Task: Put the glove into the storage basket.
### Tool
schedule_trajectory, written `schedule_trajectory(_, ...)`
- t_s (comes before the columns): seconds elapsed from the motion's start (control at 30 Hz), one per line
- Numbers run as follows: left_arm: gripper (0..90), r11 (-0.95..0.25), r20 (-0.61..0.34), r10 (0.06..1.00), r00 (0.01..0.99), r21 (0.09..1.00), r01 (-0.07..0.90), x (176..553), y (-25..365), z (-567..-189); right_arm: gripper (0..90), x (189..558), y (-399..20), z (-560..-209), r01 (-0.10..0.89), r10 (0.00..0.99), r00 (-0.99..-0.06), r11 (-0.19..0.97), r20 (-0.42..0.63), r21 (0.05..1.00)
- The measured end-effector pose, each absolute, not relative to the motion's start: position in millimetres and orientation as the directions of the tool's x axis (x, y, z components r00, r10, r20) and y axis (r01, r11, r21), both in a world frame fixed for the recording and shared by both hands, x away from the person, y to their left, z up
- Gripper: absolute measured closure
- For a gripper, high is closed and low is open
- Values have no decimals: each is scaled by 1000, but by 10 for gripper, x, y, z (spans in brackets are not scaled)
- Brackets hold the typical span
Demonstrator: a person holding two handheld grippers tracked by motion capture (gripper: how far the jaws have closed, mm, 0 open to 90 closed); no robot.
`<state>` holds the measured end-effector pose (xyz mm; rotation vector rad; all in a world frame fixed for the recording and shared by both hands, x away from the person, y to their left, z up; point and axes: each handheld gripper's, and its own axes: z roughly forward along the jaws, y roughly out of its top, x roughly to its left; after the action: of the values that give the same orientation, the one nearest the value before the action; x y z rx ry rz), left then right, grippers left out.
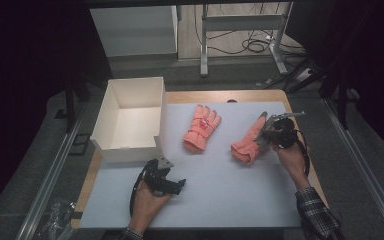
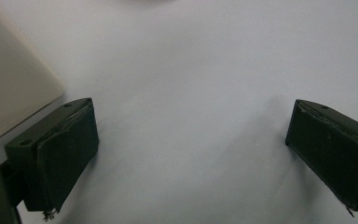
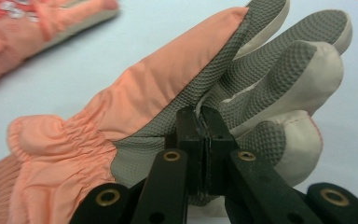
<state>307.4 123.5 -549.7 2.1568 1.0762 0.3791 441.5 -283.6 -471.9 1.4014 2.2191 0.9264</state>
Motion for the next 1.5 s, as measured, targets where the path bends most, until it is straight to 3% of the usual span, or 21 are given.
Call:
schedule_trajectory(0.3,25,-422,-42,788,615,691,587,3074,1235,-5497,874,4246,-2836,-4550,630,838,-537,321,98,707)
schedule_trajectory(0.87,25,-422,-38,788,615,693,584,3076,1236,-5498,874,3731,-2509,-4438,494,593,-790,466,155,734)
schedule_trajectory(1.23,25,-424,-39,787,616,691,585,3075,1237,-5497,875,3648,-2132,-4729,472,466,-860,576,206,667)
schedule_trajectory(1.4,26,-416,-45,790,612,694,588,3072,1232,-5499,857,3711,-2063,-4887,479,486,-855,609,180,633)
schedule_trajectory(1.5,26,-416,-45,790,612,694,588,3072,1232,-5500,800,3733,-2070,-4911,484,499,-849,603,173,635)
